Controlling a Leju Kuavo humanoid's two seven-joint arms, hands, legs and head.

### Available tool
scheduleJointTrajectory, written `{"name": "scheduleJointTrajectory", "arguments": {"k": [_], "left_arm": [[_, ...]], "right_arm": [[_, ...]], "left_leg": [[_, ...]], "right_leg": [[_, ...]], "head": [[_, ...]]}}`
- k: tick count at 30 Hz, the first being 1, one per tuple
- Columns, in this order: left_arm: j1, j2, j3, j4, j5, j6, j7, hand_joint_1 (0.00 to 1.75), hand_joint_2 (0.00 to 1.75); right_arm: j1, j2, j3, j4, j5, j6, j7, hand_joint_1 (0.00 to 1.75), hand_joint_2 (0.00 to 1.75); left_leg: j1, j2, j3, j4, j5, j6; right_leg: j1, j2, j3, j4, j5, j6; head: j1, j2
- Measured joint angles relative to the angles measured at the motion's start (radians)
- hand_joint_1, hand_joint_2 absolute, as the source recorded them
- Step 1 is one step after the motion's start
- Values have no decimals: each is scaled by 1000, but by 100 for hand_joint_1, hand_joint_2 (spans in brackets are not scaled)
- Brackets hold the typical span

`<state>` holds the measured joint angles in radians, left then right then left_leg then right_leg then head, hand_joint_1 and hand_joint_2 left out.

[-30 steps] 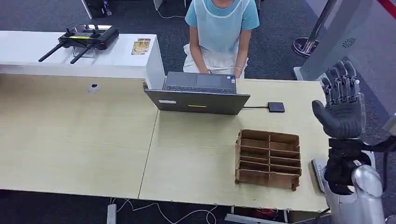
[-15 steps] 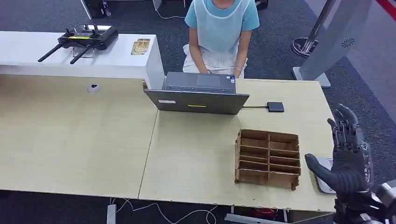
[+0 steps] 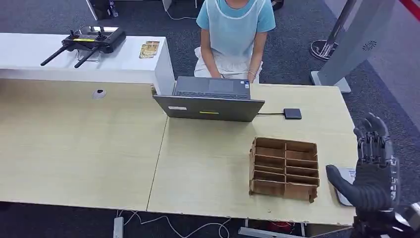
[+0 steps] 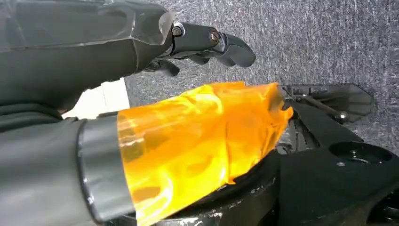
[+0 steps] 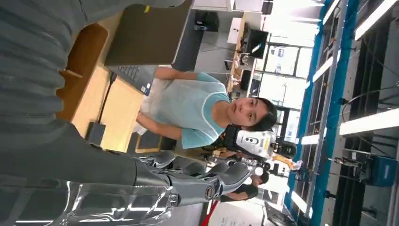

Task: Pass the card to the sensor for recognition and then transmit it.

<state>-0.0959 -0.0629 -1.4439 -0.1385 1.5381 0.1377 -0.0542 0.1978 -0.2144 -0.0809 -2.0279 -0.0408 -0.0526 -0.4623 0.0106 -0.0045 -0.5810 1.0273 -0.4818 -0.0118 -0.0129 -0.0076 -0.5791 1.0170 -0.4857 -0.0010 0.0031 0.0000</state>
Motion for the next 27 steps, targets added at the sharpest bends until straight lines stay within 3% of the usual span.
{"name": "scheduleJointTrajectory", "arguments": {"k": [11, 27], "left_arm": [[0, -6, 17, 0, 0, 10, 8, 0, 0], [1, -8, 68, 0, 0, 21, 6, 0, 0]], "right_arm": [[2, 31, 17, -4, 18, -13, -2, 0, 175], [53, 36, 63, -16, 71, -13, -32, 0, 175]], "left_leg": [[0, 0, 0, 0, 0, 0], [0, 0, 0, 0, 0, 0]], "right_leg": [[0, 0, 0, 0, 0, 0], [0, 0, 0, 0, 0, 0]], "head": [[0, 0], [0, 0]]}}
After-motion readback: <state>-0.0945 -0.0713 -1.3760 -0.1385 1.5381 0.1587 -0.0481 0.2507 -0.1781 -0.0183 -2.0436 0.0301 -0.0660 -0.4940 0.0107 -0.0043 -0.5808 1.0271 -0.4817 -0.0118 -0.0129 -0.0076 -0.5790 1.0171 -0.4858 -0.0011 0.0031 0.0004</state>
